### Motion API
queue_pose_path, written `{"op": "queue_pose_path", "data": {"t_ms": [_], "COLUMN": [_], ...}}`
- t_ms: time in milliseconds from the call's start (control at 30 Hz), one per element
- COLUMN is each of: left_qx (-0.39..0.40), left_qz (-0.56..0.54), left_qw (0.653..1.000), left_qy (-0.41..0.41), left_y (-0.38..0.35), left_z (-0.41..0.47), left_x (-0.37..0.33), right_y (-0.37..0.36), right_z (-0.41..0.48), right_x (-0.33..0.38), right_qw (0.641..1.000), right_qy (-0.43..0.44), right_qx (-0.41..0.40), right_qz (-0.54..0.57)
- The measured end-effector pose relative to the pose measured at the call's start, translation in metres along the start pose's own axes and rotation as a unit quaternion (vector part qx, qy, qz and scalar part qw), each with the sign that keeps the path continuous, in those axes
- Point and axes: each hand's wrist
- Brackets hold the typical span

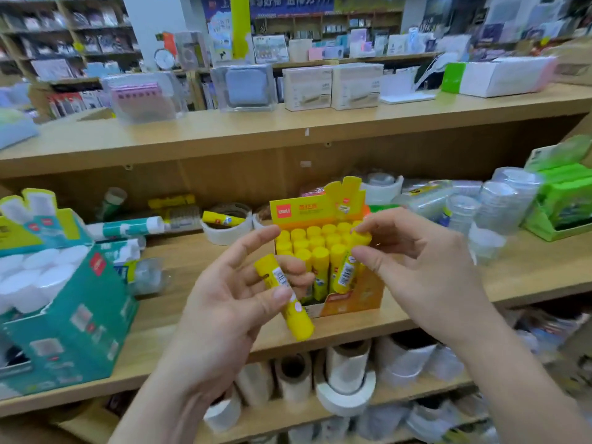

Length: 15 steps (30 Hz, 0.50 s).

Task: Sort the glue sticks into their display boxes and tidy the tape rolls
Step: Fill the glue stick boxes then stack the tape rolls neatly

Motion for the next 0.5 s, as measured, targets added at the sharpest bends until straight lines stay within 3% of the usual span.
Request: {"op": "queue_pose_path", "data": {"t_ms": [133, 500], "left_qx": [-0.059, -0.083], "left_qz": [0.053, 0.264], "left_qw": [0.997, 0.957], "left_qy": [-0.01, -0.089], "left_y": [-0.013, -0.011], "left_z": [0.002, 0.004], "left_x": [0.0, 0.0], "right_y": [0.001, -0.011], "right_z": [0.007, 0.006], "right_x": [-0.002, -0.021], "right_qw": [0.996, 0.976], "right_qy": [0.058, 0.132], "right_qx": [-0.004, 0.075], "right_qz": [-0.073, -0.158]}}
Point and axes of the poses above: each hand's wrist, its own z-axis towards the middle knuckle, its own y-axis out of the back of the hand, x = y × z, and after that the axes turned 5 degrees about -z, right-handed
